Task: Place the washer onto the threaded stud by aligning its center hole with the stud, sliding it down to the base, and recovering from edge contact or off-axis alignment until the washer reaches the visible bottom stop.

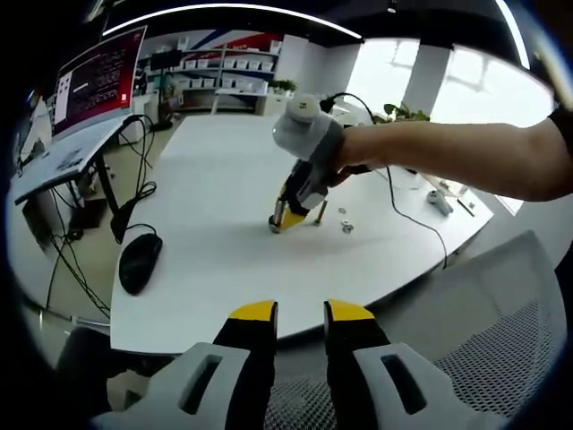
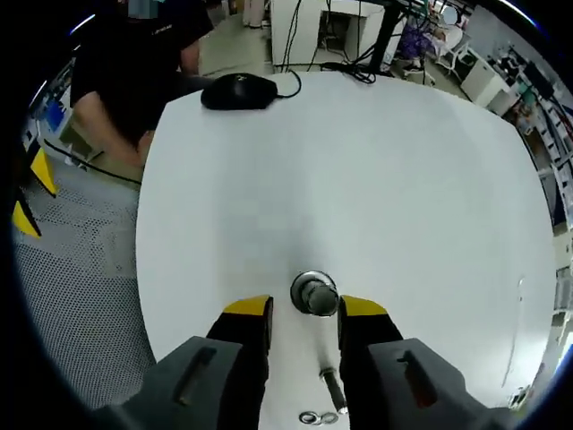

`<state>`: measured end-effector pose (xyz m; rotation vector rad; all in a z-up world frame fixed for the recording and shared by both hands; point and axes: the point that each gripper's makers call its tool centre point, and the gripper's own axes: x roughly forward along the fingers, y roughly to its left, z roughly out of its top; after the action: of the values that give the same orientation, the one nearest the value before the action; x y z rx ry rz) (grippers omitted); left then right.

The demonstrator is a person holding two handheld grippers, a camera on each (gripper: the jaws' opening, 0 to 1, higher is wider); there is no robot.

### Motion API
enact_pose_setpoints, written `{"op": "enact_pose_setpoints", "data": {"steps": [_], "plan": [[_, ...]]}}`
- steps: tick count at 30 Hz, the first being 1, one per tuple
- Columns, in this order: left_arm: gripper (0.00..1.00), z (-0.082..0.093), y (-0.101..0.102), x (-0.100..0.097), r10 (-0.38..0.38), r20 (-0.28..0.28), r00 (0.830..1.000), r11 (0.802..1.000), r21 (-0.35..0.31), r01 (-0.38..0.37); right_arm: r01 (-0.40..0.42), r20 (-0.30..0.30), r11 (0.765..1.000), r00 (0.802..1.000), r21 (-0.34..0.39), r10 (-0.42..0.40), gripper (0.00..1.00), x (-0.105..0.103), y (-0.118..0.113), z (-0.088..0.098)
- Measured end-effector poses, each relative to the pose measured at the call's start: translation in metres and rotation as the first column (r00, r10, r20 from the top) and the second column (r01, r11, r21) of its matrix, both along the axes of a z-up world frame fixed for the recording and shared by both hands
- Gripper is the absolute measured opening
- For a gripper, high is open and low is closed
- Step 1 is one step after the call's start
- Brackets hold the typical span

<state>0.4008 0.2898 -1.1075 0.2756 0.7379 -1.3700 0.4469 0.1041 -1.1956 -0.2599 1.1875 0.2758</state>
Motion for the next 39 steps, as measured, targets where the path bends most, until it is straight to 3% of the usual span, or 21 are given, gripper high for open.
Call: {"op": "enact_pose_setpoints", "data": {"steps": [7,17,22,28,35,38,39], "plan": [[0.19,0.002,0.0,0.001,0.016,-0.009,1.0,1.0,-0.016,-0.017,0.084,0.115,0.995,0.989,0.056,-0.09,0.31,-0.026,-0.003,0.031],[0.18,0.002,0.0,0.0,0.001,0.0,1.0,1.0,-0.01,-0.001,0.215,0.167,0.972,0.959,0.097,-0.229,0.32,-0.074,-0.024,0.052],[0.19,0.003,0.0,0.001,0.018,-0.006,1.0,1.0,-0.025,-0.018,0.284,0.16,0.955,0.942,0.083,-0.295,0.34,-0.102,-0.04,0.052],[0.19,0.004,0.0,0.001,0.017,-0.006,1.0,1.0,-0.025,-0.017,0.301,0.147,0.951,0.939,0.078,-0.309,0.32,-0.123,-0.04,0.047],[0.19,0.004,0.0,0.001,0.018,-0.004,1.0,1.0,-0.024,-0.018,0.294,0.088,0.953,0.95,0.071,-0.3,0.31,-0.14,-0.042,0.026],[0.2,0.003,0.0,0.002,0.02,-0.005,1.0,0.999,-0.025,-0.02,0.299,0.057,0.952,0.951,0.071,-0.303,0.31,-0.145,-0.052,0.009],[0.2,0.003,0.0,0.002,0.021,-0.006,1.0,0.999,-0.026,-0.021,0.302,0.047,0.951,0.951,0.067,-0.305,0.31,-0.15,-0.045,0.008]]}}
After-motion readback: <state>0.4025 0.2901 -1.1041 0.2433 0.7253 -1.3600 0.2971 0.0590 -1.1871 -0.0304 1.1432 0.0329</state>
